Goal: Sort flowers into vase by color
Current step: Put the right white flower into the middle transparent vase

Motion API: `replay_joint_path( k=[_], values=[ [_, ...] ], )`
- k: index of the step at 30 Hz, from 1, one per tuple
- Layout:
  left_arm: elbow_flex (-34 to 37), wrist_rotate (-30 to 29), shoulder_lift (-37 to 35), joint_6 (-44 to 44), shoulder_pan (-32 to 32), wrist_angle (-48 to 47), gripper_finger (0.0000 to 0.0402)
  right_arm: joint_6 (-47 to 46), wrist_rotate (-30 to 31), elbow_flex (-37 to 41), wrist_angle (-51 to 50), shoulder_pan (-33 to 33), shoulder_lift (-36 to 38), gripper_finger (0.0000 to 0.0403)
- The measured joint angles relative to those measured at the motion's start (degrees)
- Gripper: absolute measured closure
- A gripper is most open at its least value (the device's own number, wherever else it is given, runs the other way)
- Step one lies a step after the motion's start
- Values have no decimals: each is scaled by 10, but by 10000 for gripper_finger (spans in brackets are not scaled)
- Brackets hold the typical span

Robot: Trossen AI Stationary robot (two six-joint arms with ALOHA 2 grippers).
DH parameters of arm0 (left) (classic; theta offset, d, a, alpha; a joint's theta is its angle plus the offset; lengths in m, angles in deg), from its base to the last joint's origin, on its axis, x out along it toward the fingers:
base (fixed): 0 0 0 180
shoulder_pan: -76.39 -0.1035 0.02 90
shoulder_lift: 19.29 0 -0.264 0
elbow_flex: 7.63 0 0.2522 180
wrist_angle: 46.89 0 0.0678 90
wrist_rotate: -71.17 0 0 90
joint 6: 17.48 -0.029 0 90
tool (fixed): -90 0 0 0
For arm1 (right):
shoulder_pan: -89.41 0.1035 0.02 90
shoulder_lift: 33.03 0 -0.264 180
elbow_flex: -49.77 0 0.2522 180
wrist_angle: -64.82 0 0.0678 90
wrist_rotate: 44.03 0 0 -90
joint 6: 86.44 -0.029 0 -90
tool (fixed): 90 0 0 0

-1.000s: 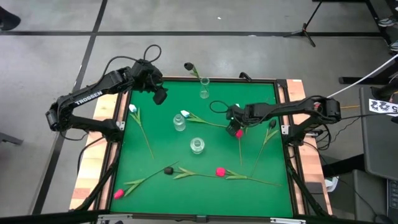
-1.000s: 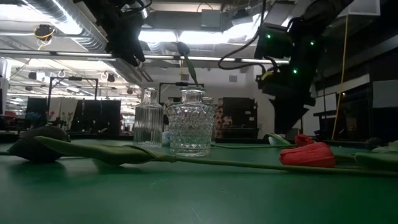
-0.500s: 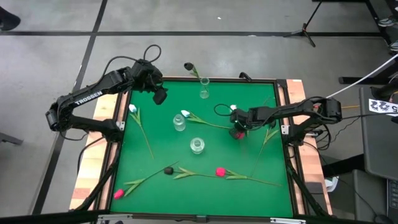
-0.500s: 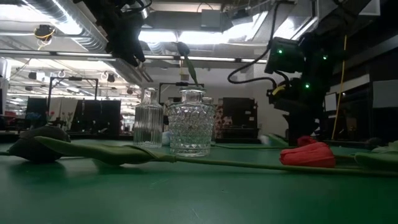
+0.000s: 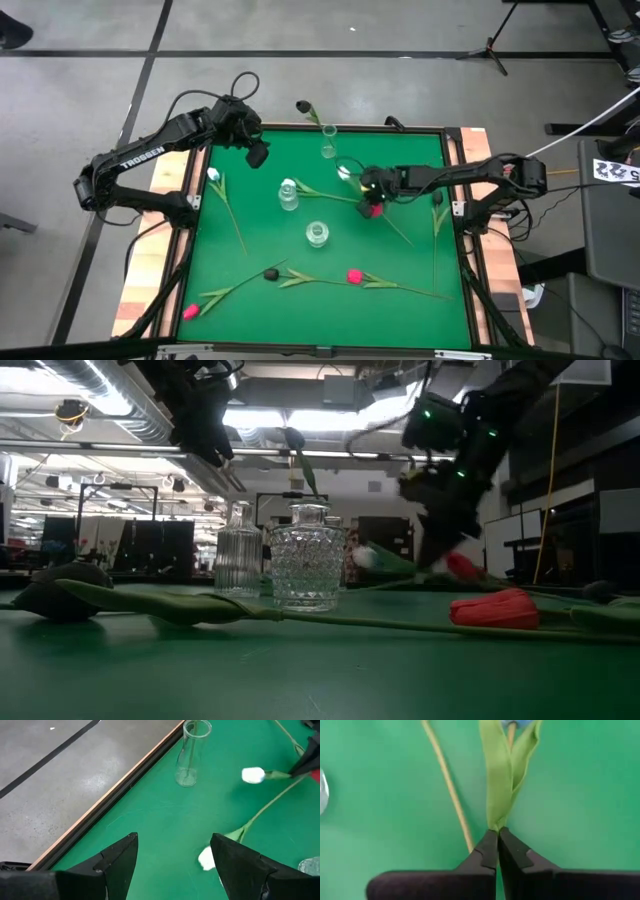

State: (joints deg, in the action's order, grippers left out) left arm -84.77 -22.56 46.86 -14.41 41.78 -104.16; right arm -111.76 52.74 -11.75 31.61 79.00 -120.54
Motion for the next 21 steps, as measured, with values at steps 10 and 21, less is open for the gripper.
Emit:
replay_joint_path(
  k=[10, 21],
  values=[
    [0, -7, 0, 8, 0, 1, 153, 132, 45, -68, 186, -10, 1, 403],
    [0, -46, -1, 10, -15, 4, 153, 346, -45, -71, 611, -28, 2, 402]
  ],
)
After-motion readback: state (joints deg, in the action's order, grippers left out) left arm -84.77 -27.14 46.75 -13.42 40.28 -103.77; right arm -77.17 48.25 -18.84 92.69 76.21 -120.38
